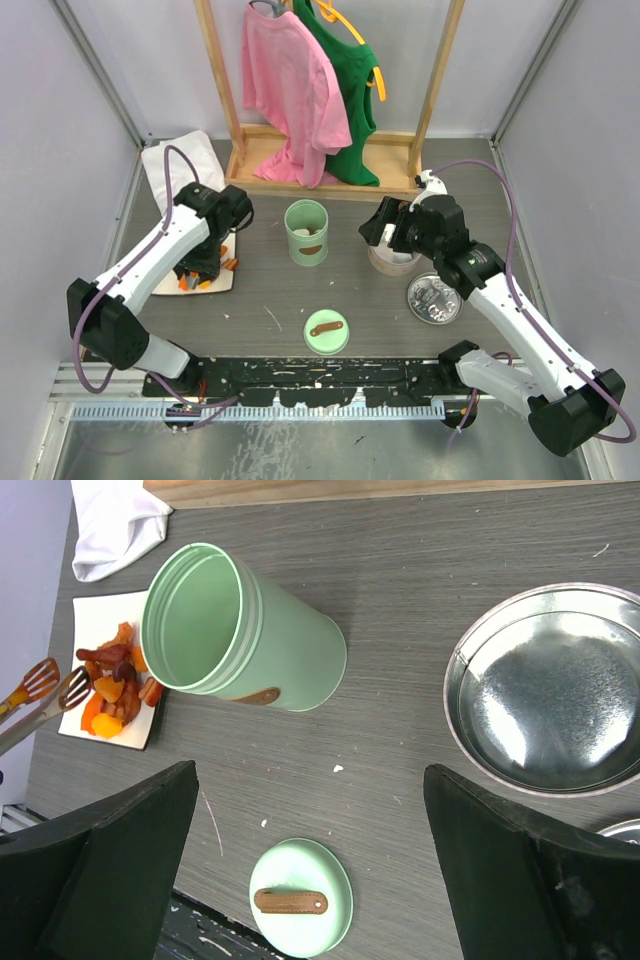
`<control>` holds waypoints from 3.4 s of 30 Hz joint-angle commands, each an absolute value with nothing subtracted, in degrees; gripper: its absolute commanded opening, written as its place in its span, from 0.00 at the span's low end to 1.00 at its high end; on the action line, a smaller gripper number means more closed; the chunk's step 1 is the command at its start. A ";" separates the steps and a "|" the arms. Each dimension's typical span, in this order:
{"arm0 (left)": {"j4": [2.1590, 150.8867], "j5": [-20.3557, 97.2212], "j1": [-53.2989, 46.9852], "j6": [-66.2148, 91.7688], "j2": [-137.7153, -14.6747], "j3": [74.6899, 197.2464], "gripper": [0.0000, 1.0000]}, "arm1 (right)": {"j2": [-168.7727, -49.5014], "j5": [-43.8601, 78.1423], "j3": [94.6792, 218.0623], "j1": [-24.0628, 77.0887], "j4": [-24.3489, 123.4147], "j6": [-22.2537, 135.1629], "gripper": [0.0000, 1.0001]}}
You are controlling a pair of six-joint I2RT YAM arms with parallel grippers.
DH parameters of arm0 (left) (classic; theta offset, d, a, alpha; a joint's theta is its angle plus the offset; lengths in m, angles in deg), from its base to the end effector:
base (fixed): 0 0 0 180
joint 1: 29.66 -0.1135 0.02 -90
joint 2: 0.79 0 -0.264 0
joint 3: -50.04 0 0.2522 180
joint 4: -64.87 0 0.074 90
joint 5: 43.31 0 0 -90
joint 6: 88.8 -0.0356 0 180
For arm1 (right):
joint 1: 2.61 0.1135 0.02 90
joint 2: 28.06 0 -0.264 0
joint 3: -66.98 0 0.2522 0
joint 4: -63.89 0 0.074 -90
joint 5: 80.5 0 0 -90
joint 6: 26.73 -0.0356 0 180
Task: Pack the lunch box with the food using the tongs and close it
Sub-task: Pick up the fake food from the plate.
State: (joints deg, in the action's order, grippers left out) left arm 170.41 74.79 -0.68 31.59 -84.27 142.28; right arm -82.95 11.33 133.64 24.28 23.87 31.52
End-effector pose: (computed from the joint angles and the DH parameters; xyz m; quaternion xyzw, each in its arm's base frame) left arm 0.2066 -0.0952 0.3095 0.0024 0.9685 0.2389 0.0702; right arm 0.1882 0.0967 0.3290 0.0282 0.8578 0.2632 0.4407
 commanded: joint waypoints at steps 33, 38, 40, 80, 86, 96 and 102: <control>157.35 70.16 -16.15 24.72 -84.79 136.94 0.39 | -84.24 11.52 134.98 24.12 26.84 32.26 1.00; 156.09 68.61 -19.12 24.05 -84.70 136.59 0.41 | -84.78 11.61 134.97 24.15 26.99 32.46 1.00; 155.67 67.49 -19.64 23.55 -85.01 136.44 0.43 | -85.03 11.70 135.10 24.11 27.17 32.56 1.00; 151.82 64.23 -22.36 26.42 -76.35 136.44 0.07 | -83.41 10.03 134.96 24.11 26.05 33.84 1.00; 152.22 63.77 -22.62 26.29 -74.35 138.33 0.07 | -83.60 10.46 135.11 24.12 26.05 33.55 1.00; 152.22 56.52 -22.63 25.75 -70.88 142.05 0.06 | -83.20 10.34 135.00 24.15 26.05 33.06 1.00; 151.92 49.81 -22.63 26.67 -69.20 145.20 0.06 | -83.44 10.71 135.14 24.07 26.05 32.75 1.00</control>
State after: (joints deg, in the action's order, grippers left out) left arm 153.24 55.40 -22.28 25.88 -71.59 141.29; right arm -84.68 10.84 133.64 24.28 24.39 33.14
